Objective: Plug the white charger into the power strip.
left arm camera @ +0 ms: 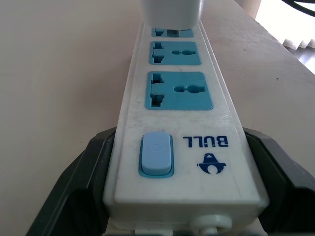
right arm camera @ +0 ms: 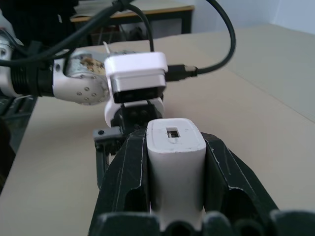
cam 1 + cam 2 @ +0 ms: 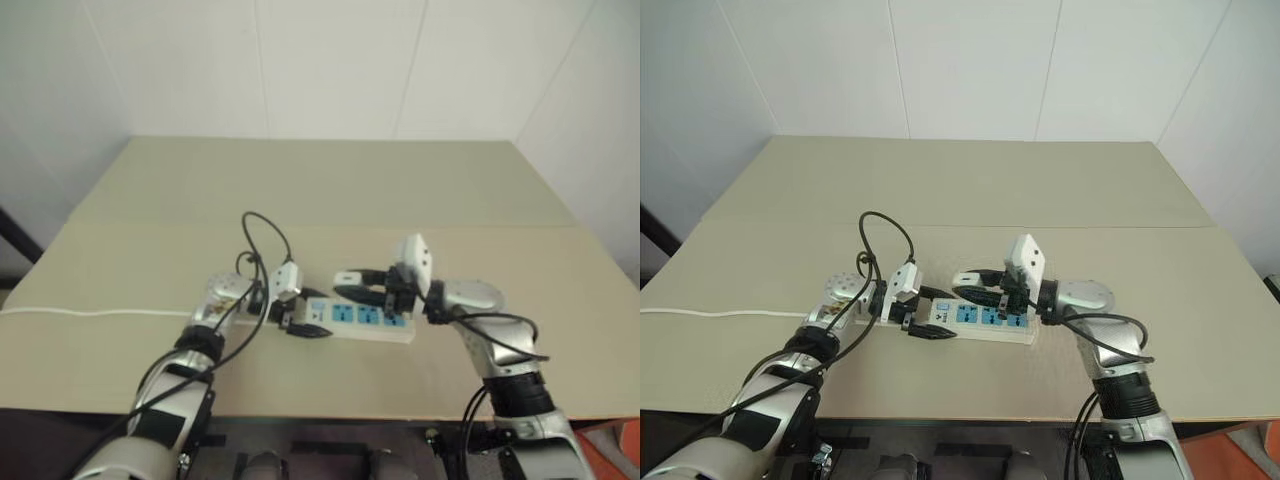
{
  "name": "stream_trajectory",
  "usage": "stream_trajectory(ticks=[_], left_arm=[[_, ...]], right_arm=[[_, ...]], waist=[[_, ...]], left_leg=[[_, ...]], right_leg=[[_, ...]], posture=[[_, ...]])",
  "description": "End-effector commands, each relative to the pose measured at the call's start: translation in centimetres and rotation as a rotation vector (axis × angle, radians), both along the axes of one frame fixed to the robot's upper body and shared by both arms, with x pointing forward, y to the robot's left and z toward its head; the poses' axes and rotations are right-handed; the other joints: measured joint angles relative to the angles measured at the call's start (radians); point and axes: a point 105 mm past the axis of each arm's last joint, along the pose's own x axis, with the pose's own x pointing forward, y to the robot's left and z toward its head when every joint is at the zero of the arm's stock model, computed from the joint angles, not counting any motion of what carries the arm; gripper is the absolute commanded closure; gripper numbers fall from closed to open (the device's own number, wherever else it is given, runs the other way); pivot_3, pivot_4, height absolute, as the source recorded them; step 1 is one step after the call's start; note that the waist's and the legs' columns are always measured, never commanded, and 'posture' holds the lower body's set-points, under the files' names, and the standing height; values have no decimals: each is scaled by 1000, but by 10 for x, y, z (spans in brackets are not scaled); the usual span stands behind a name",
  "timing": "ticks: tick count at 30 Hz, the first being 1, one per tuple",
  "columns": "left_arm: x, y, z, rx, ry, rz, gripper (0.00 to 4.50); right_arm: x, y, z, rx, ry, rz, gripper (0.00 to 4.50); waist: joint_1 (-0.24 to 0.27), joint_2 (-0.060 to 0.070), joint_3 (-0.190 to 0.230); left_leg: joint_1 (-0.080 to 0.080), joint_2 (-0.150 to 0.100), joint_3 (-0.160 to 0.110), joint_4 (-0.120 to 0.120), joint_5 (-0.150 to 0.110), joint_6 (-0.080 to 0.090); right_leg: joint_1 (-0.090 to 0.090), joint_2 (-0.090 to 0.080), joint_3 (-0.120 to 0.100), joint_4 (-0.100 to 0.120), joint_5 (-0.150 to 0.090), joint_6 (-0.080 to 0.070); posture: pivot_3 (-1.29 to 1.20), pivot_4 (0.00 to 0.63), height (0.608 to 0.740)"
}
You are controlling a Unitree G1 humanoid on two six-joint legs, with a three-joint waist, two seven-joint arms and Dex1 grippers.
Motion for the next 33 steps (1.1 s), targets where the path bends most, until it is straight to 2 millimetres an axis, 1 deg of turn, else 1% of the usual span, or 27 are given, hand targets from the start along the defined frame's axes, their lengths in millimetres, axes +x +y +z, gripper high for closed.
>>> stream_trajectory(ticks=[1,5,8,12,17,33], left_arm=[[-7,1,-12,44,34,-15,1202],[-8,1,-12,43,32,-9,1202],[-10,2,-14,44,32,-8,1202],[-13,3,-16,44,33,-3,1202],[-14,3,-18,42,35,2,1202],[-18,5,-20,40,40,11,1202]], right_arm=[[3,2,16,42,-57,23,3388],[3,8,12,31,-43,68,3388],[0,13,1,2,-34,99,3388],[0,15,-8,-26,-35,106,3388],[5,14,-9,-15,-36,84,3388],[9,12,-17,-28,-23,66,3388]], waist=[[0,0,0],[0,0,0],[-1,0,0],[-1,0,0],[-1,0,0],[-2,0,0]], left_leg=[[0,0,0,0,0,0],[0,0,-1,-1,0,1],[1,0,-1,-1,0,1],[1,0,-1,-1,0,1],[4,0,-1,-2,0,1],[6,0,-1,-3,0,1]], right_leg=[[1,0,0,0,0,0],[1,0,0,-2,0,0],[1,1,0,-2,0,0],[2,1,0,-2,0,0],[5,1,0,-3,0,0],[6,1,0,-3,0,0]], posture=[[0,150,740],[0,150,740],[0,150,740],[0,150,740],[0,150,740],[0,150,740]])
